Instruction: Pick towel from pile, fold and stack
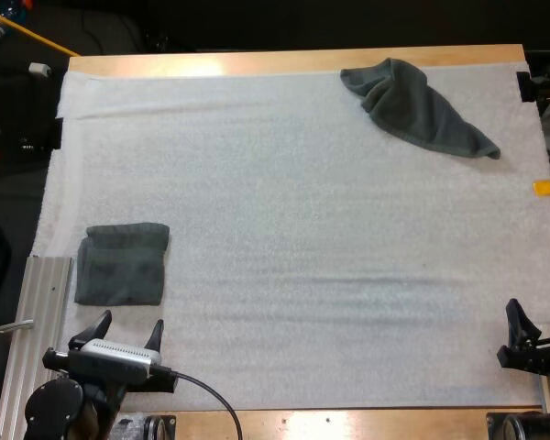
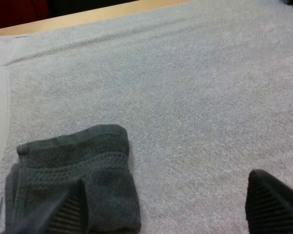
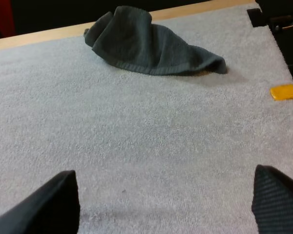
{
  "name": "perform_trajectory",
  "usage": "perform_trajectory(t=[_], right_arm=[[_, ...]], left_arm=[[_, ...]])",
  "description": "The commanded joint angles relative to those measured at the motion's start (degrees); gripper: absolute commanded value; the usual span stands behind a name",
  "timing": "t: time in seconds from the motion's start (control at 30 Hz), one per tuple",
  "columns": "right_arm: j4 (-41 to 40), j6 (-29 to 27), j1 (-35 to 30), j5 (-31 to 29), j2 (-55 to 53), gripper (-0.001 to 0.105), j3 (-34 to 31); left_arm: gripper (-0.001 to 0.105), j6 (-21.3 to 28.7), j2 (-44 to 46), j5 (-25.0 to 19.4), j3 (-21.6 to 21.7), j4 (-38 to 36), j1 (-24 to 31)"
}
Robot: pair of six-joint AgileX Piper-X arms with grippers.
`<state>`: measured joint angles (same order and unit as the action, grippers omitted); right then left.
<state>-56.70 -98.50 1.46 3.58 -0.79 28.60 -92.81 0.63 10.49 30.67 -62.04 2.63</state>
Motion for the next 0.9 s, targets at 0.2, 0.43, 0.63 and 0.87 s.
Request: perform_trajectory(t=[0.2, 0.43, 0.63, 0.87], right_arm=[[0.3, -0.7, -0.1, 0.1, -2.2, 0.071, 0.2], [0.3, -0.7, -0.1, 0.1, -2.2, 0.071, 0.2], [0.3, -0.7, -0.1, 0.1, -2.2, 0.071, 0.2], [0.3, -0.7, -0.1, 0.1, -2.2, 0.071, 0.2]], left_arm=[[0.065, -0.2, 8.0, 0.0, 0.3, 0.8, 0.0], [0.065, -0.2, 8.0, 0.0, 0.3, 0.8, -0.5], [0.065, -0.2, 8.0, 0.0, 0.3, 0.8, -1.6], [0.065, -0.2, 8.0, 0.0, 0.3, 0.8, -1.6]])
